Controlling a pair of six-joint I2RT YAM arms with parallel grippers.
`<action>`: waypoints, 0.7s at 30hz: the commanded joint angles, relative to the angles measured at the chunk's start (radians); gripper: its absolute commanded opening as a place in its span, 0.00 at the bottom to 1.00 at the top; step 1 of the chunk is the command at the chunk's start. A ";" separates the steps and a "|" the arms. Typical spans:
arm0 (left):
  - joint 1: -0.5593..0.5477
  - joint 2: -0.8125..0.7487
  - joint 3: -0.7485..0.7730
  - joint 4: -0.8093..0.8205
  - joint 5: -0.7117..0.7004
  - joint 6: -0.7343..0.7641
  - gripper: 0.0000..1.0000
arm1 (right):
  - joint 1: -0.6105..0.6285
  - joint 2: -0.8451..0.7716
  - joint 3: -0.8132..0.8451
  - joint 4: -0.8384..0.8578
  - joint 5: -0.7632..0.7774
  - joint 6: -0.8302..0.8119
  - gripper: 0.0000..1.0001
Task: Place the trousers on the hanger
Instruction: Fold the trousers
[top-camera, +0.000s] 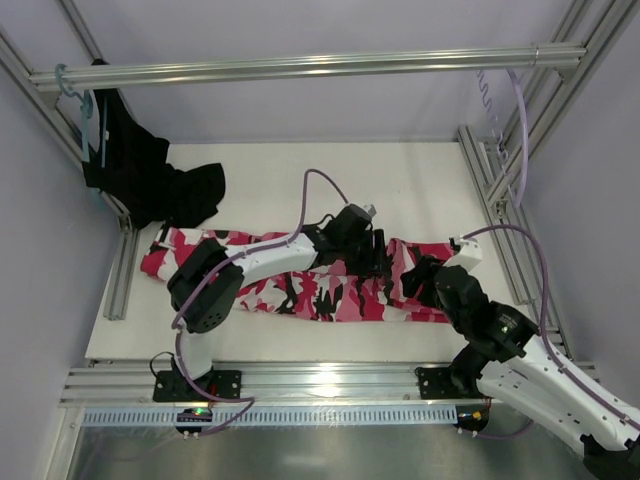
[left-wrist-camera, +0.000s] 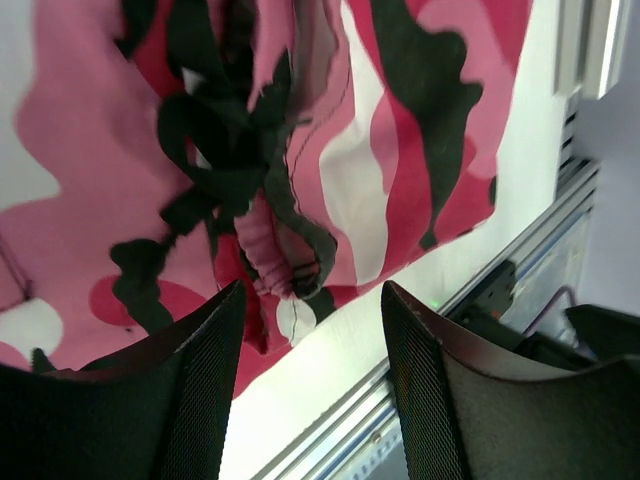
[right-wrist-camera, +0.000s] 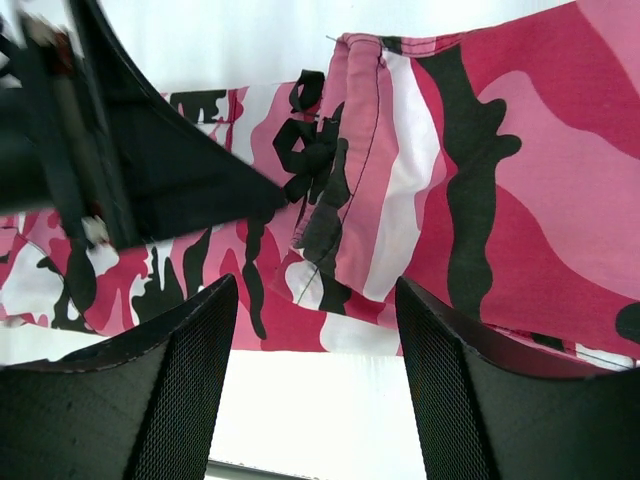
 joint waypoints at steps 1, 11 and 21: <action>-0.032 0.033 0.057 -0.087 -0.010 0.068 0.57 | 0.006 -0.071 -0.006 -0.033 0.057 0.001 0.66; -0.055 0.091 0.111 -0.054 0.031 0.126 0.56 | 0.006 -0.220 -0.081 -0.048 0.057 0.000 0.64; -0.067 0.100 0.122 -0.015 0.071 0.140 0.53 | 0.005 -0.217 -0.078 -0.043 0.052 -0.006 0.63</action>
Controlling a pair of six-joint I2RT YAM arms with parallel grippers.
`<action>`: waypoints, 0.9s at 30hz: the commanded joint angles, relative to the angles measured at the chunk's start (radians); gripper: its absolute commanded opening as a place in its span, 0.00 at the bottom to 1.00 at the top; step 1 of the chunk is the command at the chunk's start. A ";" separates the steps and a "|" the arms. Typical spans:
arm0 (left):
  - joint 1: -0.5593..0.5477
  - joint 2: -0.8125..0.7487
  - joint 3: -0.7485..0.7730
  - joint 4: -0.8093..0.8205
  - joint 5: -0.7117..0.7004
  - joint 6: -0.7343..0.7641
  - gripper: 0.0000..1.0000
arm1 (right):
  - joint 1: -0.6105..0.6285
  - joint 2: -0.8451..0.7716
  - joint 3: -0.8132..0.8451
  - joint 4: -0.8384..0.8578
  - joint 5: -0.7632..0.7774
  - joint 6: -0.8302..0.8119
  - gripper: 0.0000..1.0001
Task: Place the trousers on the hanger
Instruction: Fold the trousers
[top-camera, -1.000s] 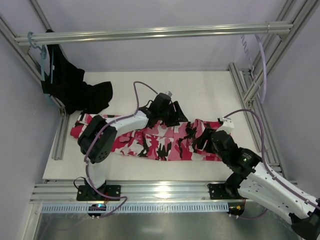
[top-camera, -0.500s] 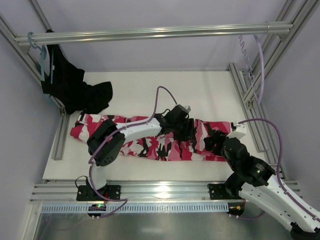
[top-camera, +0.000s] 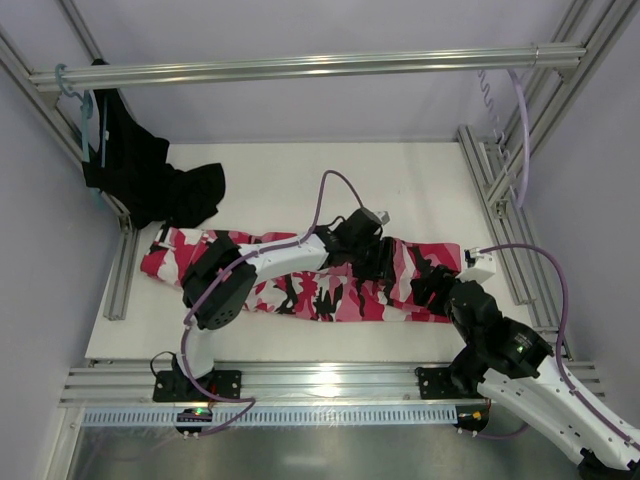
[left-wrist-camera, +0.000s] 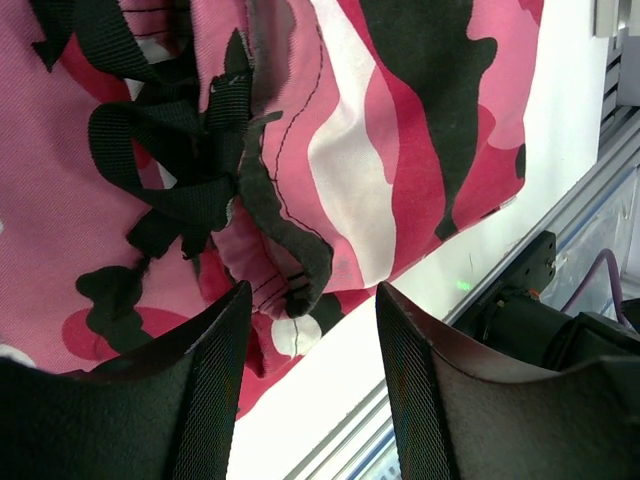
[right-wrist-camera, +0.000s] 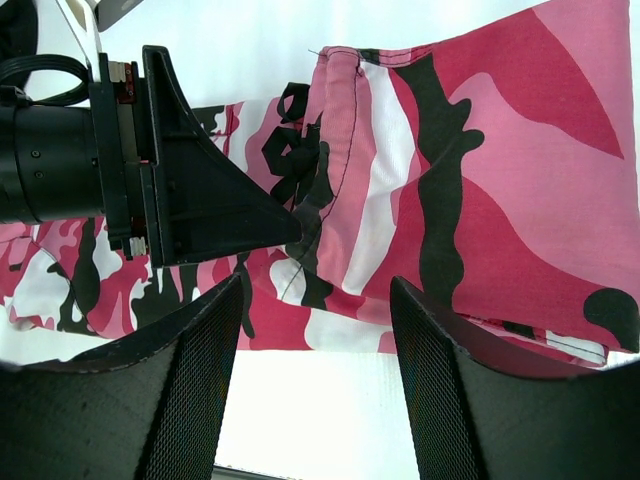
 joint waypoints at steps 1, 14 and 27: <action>-0.009 0.013 0.041 0.051 0.042 0.020 0.53 | 0.006 -0.001 -0.002 0.013 0.018 -0.008 0.63; -0.037 0.023 0.032 0.059 0.077 0.043 0.45 | 0.006 -0.005 -0.007 0.015 0.018 -0.002 0.63; -0.039 -0.071 -0.122 0.065 0.026 0.015 0.04 | 0.006 0.007 -0.016 0.030 0.021 -0.003 0.63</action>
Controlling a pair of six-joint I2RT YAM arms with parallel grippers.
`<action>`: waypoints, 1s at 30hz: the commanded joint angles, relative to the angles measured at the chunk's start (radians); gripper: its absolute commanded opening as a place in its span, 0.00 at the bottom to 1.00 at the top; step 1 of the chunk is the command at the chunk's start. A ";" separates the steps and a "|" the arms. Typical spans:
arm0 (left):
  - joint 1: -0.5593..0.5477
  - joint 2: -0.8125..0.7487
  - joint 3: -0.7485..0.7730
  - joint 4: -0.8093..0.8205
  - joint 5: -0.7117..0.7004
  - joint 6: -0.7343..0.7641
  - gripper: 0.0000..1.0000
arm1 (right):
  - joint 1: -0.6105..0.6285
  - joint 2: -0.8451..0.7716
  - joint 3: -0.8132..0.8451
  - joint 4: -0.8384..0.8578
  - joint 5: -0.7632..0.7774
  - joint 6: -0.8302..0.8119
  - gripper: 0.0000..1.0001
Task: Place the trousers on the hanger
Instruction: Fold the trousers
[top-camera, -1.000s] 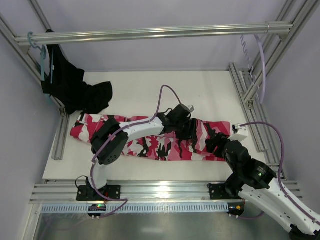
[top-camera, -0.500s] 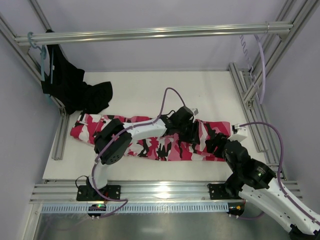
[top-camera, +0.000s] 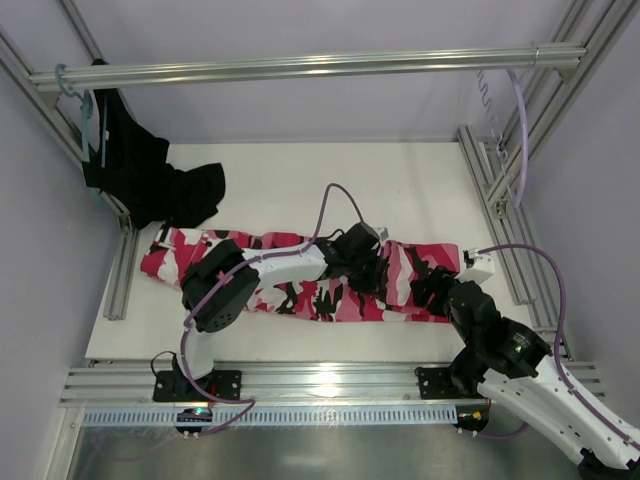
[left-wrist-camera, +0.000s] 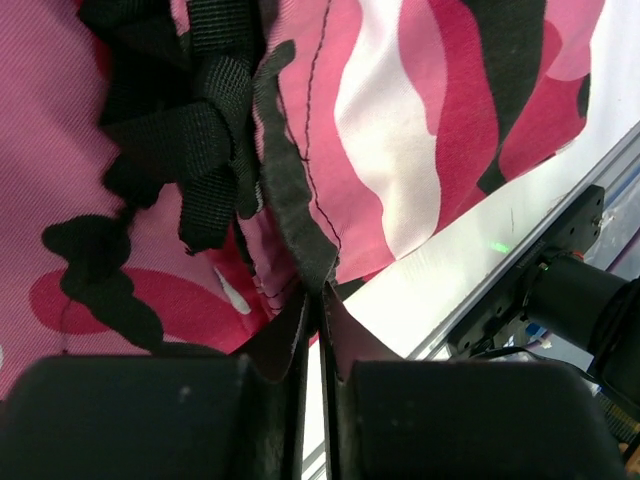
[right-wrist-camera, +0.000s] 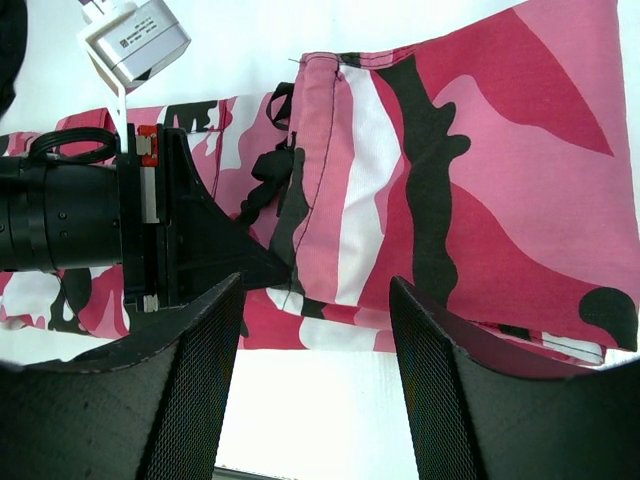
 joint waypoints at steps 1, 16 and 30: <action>-0.007 -0.069 -0.029 0.031 -0.009 -0.007 0.02 | 0.005 0.006 -0.005 0.030 0.020 -0.002 0.63; 0.000 -0.142 -0.160 0.108 -0.035 -0.140 0.37 | 0.006 0.000 -0.005 0.025 0.024 0.003 0.63; 0.132 -0.106 -0.002 0.041 0.049 -0.062 0.67 | 0.005 -0.003 -0.011 0.034 0.015 0.006 0.63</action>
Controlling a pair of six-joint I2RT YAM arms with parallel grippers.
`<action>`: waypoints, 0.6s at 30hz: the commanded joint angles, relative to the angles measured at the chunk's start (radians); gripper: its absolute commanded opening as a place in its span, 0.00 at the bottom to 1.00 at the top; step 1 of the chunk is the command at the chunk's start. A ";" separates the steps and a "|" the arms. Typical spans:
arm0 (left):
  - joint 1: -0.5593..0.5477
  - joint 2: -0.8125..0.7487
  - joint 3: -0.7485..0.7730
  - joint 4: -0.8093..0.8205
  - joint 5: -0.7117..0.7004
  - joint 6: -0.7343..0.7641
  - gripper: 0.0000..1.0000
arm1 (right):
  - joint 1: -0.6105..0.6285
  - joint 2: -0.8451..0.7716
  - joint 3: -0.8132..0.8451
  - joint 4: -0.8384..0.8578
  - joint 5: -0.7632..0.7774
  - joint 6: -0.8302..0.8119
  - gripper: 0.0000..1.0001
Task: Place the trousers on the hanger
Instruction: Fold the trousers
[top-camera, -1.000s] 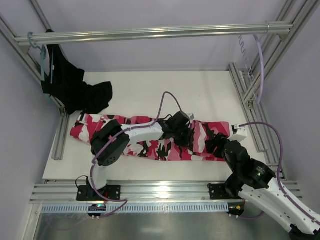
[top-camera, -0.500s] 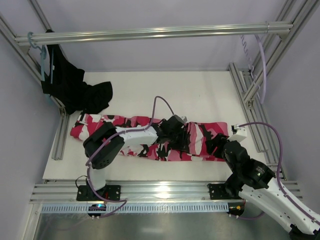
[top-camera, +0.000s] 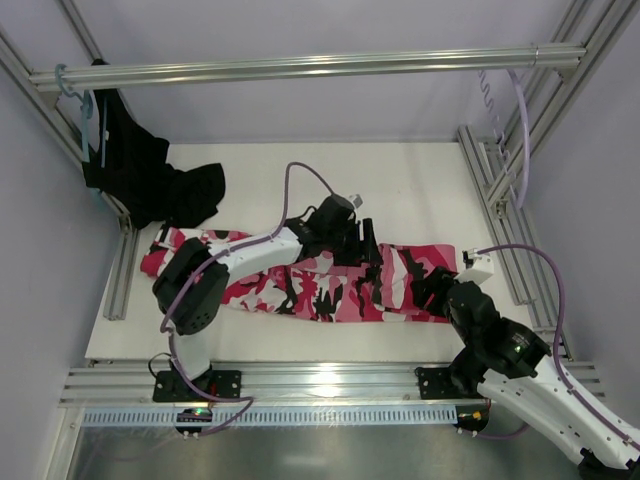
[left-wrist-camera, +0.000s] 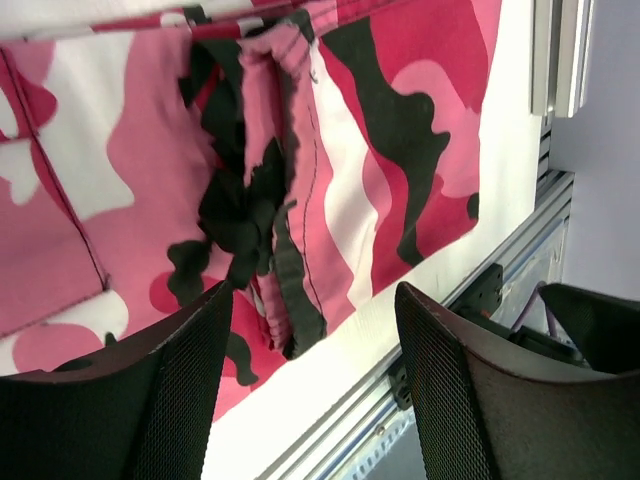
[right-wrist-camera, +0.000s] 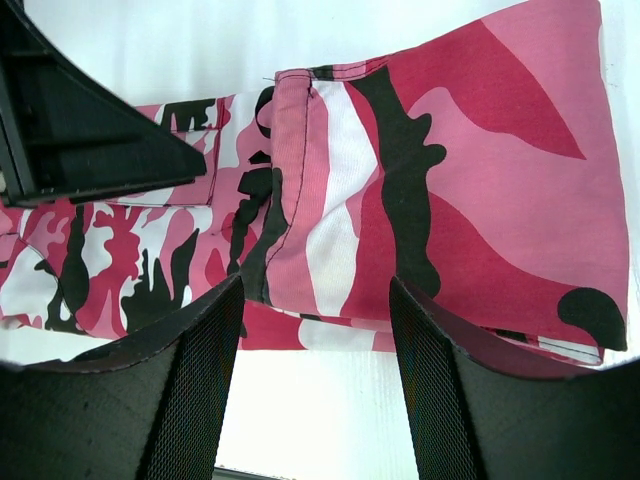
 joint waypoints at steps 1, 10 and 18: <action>0.008 0.070 0.069 0.014 0.079 0.036 0.67 | 0.005 -0.003 -0.010 0.040 0.005 0.004 0.63; -0.001 0.199 0.091 0.075 0.136 0.007 0.62 | 0.006 0.015 0.001 0.063 -0.009 0.001 0.63; -0.042 0.264 0.129 0.094 0.136 -0.015 0.59 | 0.005 0.021 -0.001 0.082 -0.012 -0.002 0.63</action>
